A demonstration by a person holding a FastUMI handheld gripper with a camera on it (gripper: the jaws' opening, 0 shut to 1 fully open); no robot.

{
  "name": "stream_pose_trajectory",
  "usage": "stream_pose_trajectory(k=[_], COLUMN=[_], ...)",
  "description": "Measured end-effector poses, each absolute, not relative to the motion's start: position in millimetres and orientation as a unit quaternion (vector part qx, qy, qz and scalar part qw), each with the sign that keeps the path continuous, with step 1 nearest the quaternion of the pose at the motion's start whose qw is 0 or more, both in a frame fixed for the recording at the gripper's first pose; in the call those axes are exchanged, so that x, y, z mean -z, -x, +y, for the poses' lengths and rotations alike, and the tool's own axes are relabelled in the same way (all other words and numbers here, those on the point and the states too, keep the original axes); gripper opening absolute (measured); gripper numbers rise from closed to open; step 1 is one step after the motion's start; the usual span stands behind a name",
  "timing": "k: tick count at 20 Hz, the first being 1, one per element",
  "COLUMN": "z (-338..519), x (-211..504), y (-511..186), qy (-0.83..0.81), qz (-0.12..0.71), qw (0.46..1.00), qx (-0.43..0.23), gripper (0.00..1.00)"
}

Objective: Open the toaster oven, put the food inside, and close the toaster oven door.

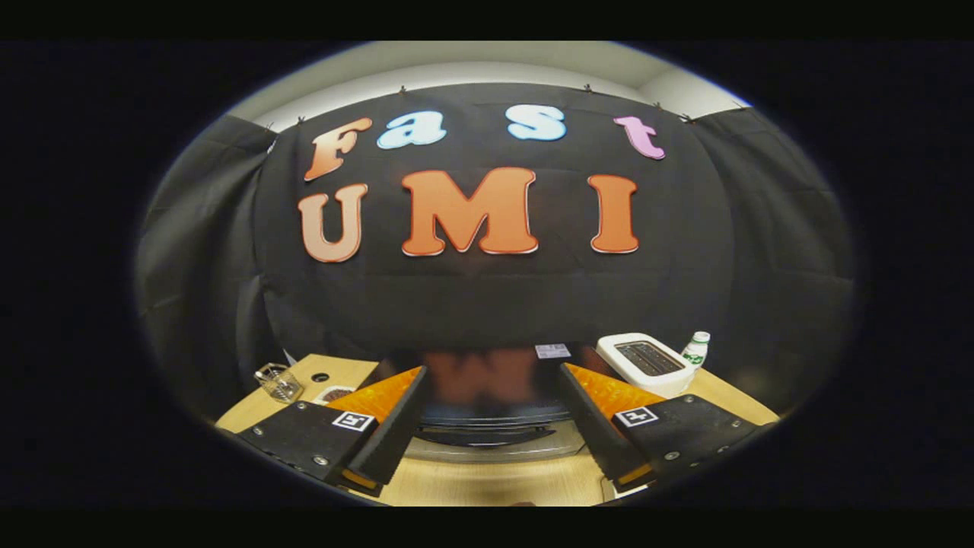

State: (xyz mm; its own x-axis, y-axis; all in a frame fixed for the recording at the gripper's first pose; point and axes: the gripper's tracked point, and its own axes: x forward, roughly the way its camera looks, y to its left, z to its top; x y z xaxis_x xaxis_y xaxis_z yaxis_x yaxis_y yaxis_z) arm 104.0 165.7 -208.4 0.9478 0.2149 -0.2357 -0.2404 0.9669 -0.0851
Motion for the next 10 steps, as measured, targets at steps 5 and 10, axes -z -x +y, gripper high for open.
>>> stream_pose_trajectory(k=[5,10], z=[172.3,168.7], x=[252.5,273.0], y=[-114.5,-104.2], qy=[0.087,0.071], qz=[0.147,0.177], qw=[0.979,0.975], qx=[-0.114,-0.114], gripper=[0.99,0.99])
